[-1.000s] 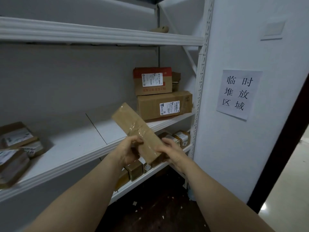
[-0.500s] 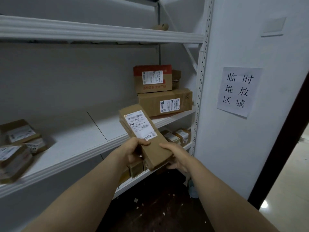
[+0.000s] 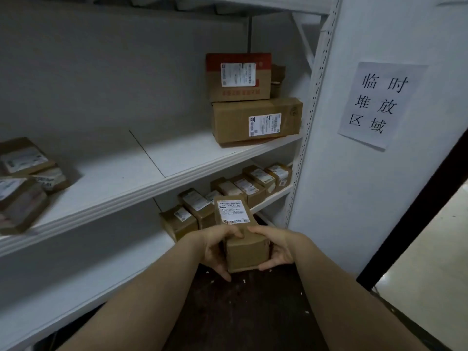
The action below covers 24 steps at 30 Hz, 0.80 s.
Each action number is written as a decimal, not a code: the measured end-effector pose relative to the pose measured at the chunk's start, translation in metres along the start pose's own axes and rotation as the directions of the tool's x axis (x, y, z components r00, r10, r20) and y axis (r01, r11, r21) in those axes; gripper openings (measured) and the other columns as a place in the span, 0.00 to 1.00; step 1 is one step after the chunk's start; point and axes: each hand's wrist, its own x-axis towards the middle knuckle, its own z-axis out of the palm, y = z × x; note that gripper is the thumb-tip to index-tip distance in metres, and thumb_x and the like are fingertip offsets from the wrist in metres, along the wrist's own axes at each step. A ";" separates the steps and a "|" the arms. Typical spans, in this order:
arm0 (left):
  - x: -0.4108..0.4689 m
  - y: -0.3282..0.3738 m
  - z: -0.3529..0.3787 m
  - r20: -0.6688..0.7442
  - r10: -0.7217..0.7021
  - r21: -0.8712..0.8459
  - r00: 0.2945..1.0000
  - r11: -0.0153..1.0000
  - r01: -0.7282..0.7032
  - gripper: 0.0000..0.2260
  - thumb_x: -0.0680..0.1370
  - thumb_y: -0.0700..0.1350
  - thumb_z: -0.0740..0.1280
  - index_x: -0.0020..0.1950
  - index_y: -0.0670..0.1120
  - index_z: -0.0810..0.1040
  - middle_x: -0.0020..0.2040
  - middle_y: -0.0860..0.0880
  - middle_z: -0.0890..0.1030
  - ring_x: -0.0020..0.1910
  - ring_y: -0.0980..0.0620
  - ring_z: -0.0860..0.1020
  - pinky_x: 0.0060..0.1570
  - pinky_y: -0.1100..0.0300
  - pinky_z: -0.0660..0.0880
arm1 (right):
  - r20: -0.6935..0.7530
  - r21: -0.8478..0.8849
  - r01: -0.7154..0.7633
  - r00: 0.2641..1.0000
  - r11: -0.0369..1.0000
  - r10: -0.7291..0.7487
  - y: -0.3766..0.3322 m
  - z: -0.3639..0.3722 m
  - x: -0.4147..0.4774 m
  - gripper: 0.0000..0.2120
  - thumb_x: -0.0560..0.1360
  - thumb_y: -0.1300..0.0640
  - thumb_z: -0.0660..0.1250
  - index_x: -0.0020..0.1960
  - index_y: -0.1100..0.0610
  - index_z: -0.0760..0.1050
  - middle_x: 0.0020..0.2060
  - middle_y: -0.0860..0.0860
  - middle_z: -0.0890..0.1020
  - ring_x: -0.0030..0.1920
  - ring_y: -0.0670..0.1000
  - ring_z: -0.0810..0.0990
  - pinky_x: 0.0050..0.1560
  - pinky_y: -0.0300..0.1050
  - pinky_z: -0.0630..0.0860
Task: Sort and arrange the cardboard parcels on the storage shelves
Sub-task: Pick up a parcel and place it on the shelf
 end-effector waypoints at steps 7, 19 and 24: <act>0.010 -0.036 -0.073 -0.099 0.059 -0.147 0.993 0.986 -0.073 0.24 0.74 0.43 0.69 0.69 0.49 0.67 0.65 0.40 0.72 0.59 0.37 0.76 0.54 0.39 0.75 | -0.052 -0.080 -0.029 0.998 0.996 0.025 -0.010 0.074 0.041 0.18 0.74 0.46 0.70 0.59 0.53 0.70 0.59 0.57 0.73 0.59 0.59 0.75 0.51 0.55 0.81; 0.021 -0.070 -0.242 -0.444 0.007 -0.306 0.896 0.939 -0.160 0.15 0.78 0.39 0.66 0.63 0.42 0.71 0.54 0.42 0.77 0.55 0.43 0.77 0.53 0.46 0.77 | 0.008 -0.135 0.018 1.000 0.991 -0.017 -0.031 0.243 0.148 0.19 0.78 0.53 0.65 0.67 0.56 0.69 0.62 0.53 0.73 0.53 0.50 0.73 0.58 0.48 0.78; 0.041 -0.071 -0.282 -0.502 -0.010 -0.372 0.865 0.905 -0.205 0.12 0.80 0.39 0.64 0.62 0.39 0.72 0.55 0.41 0.77 0.54 0.44 0.76 0.47 0.49 0.78 | -0.015 -0.174 0.128 0.991 0.976 -0.133 -0.027 0.281 0.193 0.26 0.79 0.54 0.65 0.74 0.57 0.64 0.70 0.53 0.69 0.68 0.54 0.70 0.68 0.49 0.71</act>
